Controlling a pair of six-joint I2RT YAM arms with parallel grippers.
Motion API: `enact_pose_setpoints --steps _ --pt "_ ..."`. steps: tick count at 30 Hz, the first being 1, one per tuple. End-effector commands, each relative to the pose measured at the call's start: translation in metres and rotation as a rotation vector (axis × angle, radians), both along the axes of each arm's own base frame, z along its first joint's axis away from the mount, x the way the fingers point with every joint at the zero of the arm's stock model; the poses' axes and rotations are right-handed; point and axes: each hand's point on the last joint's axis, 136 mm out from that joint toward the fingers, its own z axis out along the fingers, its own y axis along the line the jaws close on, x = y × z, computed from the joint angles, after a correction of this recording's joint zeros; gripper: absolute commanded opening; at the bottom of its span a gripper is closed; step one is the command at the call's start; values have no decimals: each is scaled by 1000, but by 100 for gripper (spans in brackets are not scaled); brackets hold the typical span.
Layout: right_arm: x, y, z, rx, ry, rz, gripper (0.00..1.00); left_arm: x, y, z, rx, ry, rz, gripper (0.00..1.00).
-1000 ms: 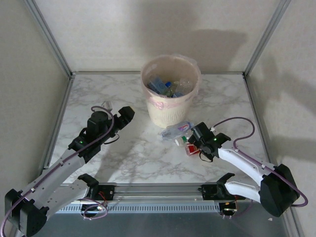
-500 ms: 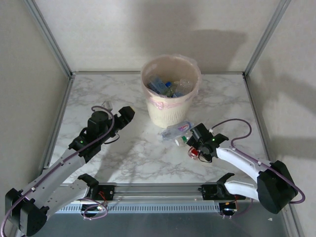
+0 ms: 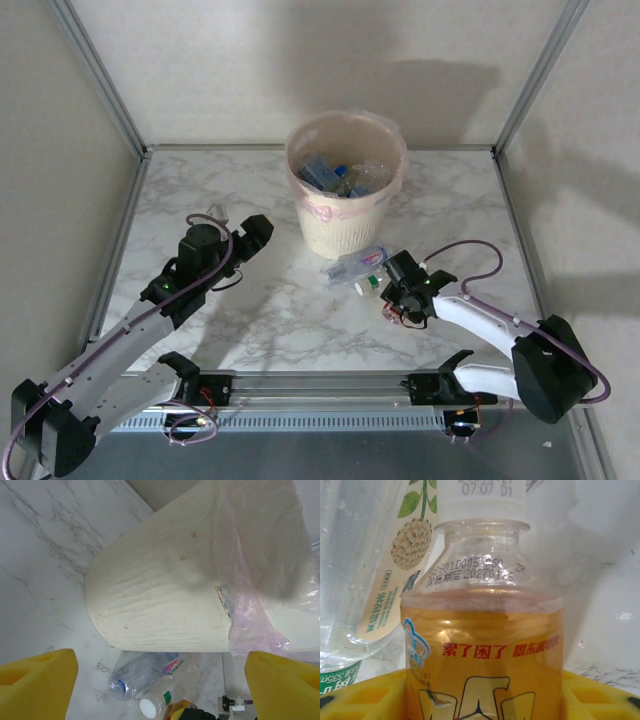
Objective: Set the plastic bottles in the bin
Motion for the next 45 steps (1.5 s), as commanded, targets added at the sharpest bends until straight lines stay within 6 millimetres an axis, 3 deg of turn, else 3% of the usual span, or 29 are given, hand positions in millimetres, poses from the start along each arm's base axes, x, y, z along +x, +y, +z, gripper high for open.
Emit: enact_pose_setpoints --steps 1,5,9,13,17,21,24,29,33,41,45 --pt "-2 -9 6 -30 -14 -6 54 3 -1 7 -7 -27 -6 86" --pt "0 -12 21 -34 -45 -9 52 3 -1 8 -6 -27 -6 86" --pt "12 -20 64 -68 -138 -13 51 2 2 6 4 -22 1 86" --pt "37 -31 142 -108 -285 -12 51 2 1 4 4 -18 0 86" --pt "70 -38 241 -160 -464 10 51 3 0 5 -7 -23 -2 86" --pt "110 -14 327 -175 -624 128 50 2 1 4 0 -21 -4 86" --pt "137 14 373 -150 -721 240 51 1 3 3 7 -17 5 86" --pt "178 64 394 -81 -795 392 50 0 7 2 15 -12 21 86" --pt "201 96 385 -18 -809 471 51 0 8 0 17 -7 23 86" --pt "215 140 368 36 -817 568 55 1 10 -2 28 -2 28 86" --pt "212 160 356 37 -792 610 71 1 9 -4 22 1 29 86"
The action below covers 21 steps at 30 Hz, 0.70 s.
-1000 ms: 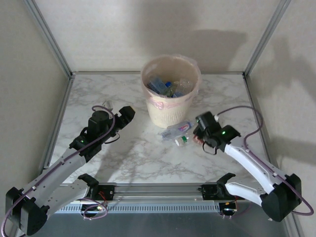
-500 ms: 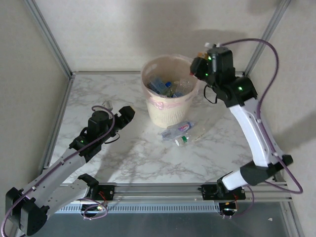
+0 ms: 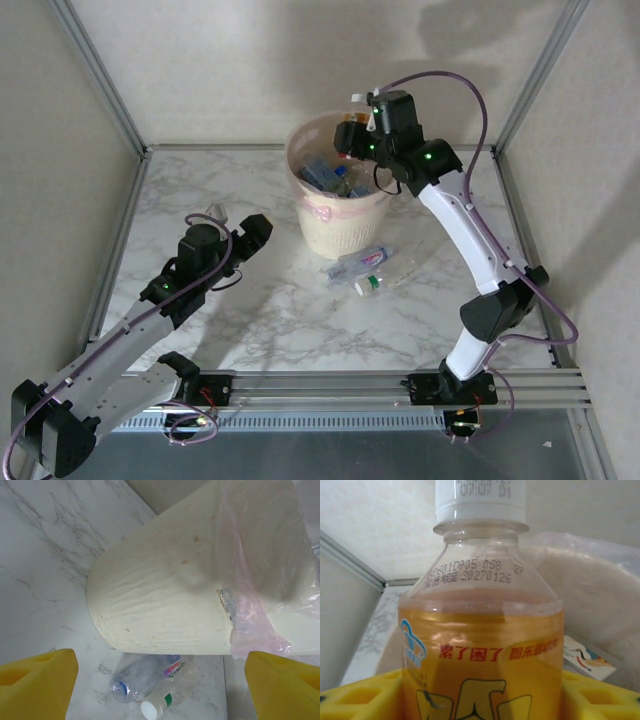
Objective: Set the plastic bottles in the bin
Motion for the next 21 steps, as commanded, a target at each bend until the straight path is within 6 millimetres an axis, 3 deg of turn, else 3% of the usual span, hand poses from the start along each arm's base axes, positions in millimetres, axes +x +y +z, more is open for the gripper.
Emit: enact_pose_setpoints --steps 1,5,10,16,21 --pt "-3 24 11 9 -45 60 76 0 6 -5 20 5 15 86" --pt "-6 27 13 8 -52 52 85 0 6 -5 21 5 13 86" --pt "-11 12 31 11 -87 0 86 -1 6 -5 23 5 13 86" --pt "-33 -32 50 0 -125 -133 86 -2 6 -6 20 4 12 86" --pt "-62 -77 36 -13 -101 -267 86 -1 4 -7 12 5 3 86"
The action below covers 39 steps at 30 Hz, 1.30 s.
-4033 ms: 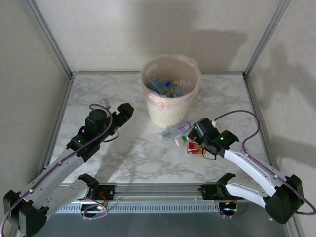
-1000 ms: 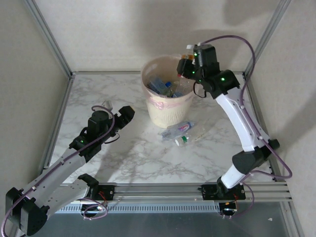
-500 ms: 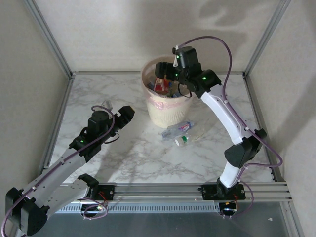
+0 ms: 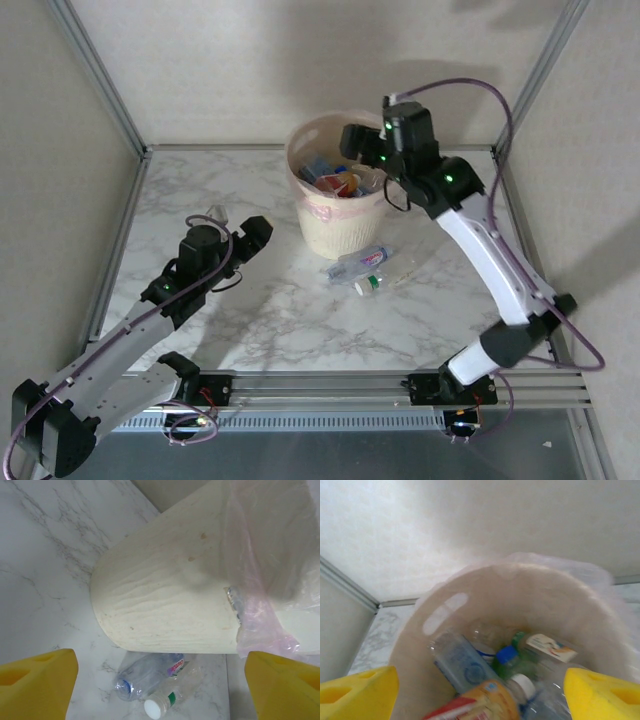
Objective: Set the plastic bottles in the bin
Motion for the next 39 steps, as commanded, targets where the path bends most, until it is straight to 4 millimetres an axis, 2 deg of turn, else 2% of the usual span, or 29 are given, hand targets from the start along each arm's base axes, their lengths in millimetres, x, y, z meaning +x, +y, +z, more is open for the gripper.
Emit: enact_pose_setpoints --steps 1,4,8,11,16,19,24,28,33,39 --pt "-21 -43 -11 -1 20 -154 85 0 3 1 3 -11 2 86" --pt "-44 -67 -42 15 82 -231 85 1 2 4 -3 -16 2 86" --pt "-74 -96 -106 46 197 -333 86 1 3 3 -8 -12 8 86" --pt "-89 -111 -156 52 300 -392 89 1 2 1 -16 -4 7 86" --pt "-104 -119 -222 107 429 -429 89 -1 3 0 -22 0 9 85" --pt "-105 -112 -253 166 487 -405 89 -2 5 -2 -20 2 15 85" --pt "-96 -101 -292 209 557 -372 91 -3 4 -8 -25 14 10 85" --pt "-87 -99 -314 205 594 -379 94 -3 4 -9 -23 13 9 85" --pt "-82 -99 -328 210 625 -394 96 -4 4 -10 -20 13 7 85" --pt "-81 -103 -343 201 657 -427 94 -5 4 -12 -22 15 5 86"
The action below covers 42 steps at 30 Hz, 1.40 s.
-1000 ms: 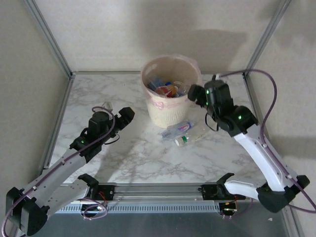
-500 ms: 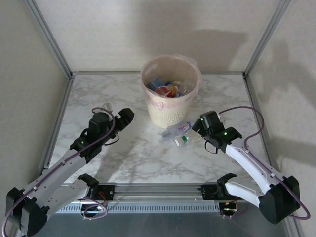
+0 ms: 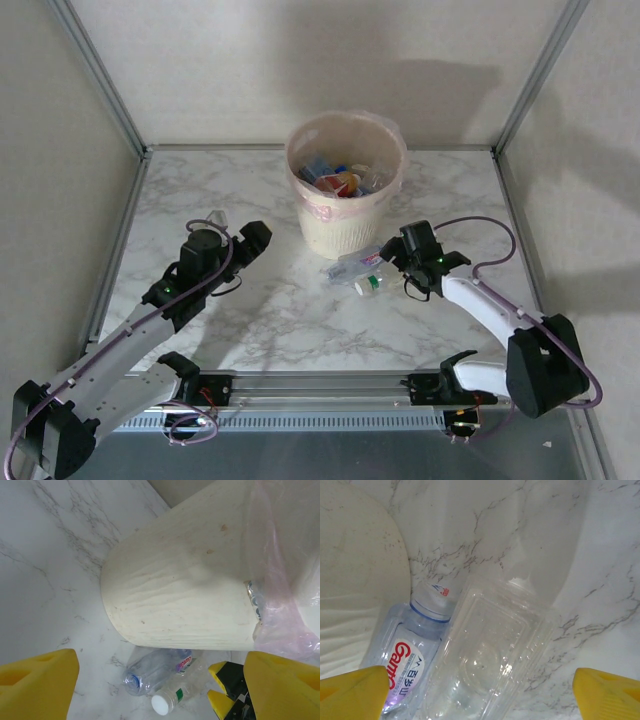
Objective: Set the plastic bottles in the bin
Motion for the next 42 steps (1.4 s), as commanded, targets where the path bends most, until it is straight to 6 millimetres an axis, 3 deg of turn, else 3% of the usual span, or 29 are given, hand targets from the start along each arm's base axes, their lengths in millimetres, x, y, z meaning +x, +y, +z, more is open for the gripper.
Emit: enact_pose_setpoints --steps 1,13,22,27,31,35,42 --pt "0 -3 -14 4 29 -28 93 -1 1 1 -18 -13 -1 85" --pt "2 -3 -40 -4 83 -31 91 -2 2 0 -15 -11 -1 86" --pt "-7 -10 -53 -30 120 -45 76 -2 2 -2 -13 -7 1 85" --pt "-10 -14 -55 -47 127 -48 62 -2 2 -4 -12 -3 1 85" --pt "-13 -18 -53 -63 124 -50 54 -3 3 -4 -11 -5 2 85" --pt "-16 -23 -46 -80 114 -50 52 -2 3 -4 -10 -4 1 85" --pt "-19 -32 -6 -112 48 -43 51 -2 3 -6 -11 -3 1 85"
